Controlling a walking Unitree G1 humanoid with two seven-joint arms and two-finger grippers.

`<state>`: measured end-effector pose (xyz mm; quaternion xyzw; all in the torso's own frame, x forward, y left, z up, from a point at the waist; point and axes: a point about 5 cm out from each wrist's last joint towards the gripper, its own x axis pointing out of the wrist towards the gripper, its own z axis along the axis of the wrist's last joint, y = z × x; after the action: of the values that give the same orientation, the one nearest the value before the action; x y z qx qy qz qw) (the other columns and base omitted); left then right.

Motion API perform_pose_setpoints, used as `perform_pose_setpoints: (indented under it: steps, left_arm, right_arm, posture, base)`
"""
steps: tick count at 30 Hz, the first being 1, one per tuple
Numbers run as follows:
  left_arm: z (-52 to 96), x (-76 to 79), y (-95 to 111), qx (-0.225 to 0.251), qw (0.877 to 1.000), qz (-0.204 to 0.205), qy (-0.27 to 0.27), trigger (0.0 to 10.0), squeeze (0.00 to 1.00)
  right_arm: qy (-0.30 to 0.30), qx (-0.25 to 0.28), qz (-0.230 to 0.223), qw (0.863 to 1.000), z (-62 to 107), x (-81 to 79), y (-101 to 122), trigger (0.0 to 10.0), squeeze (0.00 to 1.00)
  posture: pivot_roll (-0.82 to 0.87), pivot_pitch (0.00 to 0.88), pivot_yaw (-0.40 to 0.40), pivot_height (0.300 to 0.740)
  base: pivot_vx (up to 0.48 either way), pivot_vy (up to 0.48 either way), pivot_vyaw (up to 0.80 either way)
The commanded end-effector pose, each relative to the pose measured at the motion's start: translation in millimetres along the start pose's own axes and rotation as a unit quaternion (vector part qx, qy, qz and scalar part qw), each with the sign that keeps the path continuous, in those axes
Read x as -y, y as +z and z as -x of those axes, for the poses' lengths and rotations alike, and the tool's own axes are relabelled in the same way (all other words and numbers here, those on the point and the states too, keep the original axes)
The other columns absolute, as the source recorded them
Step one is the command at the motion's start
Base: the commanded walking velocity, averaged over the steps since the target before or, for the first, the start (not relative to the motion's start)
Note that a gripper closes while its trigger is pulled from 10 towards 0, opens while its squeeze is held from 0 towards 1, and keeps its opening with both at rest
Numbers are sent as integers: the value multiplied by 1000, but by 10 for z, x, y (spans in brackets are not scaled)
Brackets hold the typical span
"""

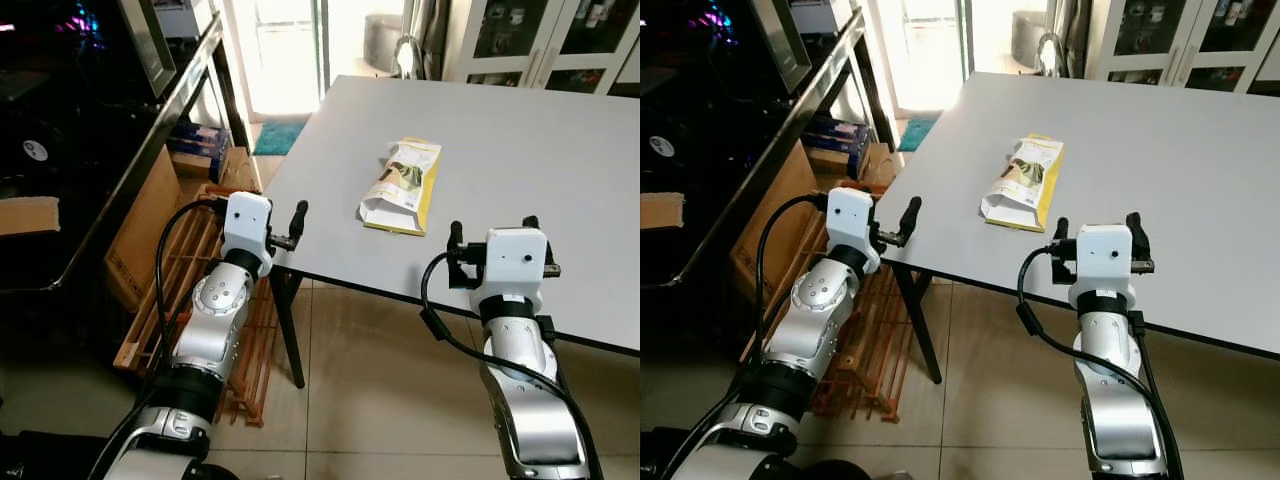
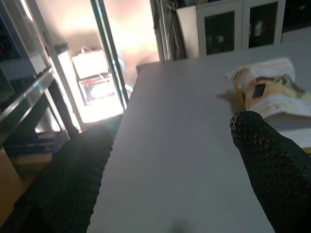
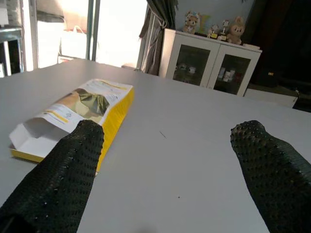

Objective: Picking trash to rubbish bin

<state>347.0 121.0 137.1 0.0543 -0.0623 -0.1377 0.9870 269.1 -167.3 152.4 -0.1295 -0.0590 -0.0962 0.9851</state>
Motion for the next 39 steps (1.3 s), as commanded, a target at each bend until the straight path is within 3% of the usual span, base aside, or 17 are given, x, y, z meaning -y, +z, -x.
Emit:
perform_pose_setpoints:
  steps: [1, 13, 39]
  left_arm:
    - [-12, -16, 52, 13, 1000, -4, -3, 10000, 0]
    - [-10, -9, -2, -4, 1000, -9, 1, 10000, 0]
    - [-34, 14, -4, -7, 1000, 5, 4, 10000, 0]
  right_arm:
    - [1, 7, 0, 1000, -14, -4, 29, 10000, 0]
    - [-4, -1, -10, 1000, -20, -4, 9, 10000, 0]
    - [-8, -13, -19, 1000, -43, -20, -43, 10000, 0]
  posture:
    - [-100, 52, 75, 740]
    - [-102, 53, 78, 740]
    - [-93, 46, 78, 740]
  base:
    - [472, 0, 0]
    - [449, 0, 0]
    - [0, 0, -117]
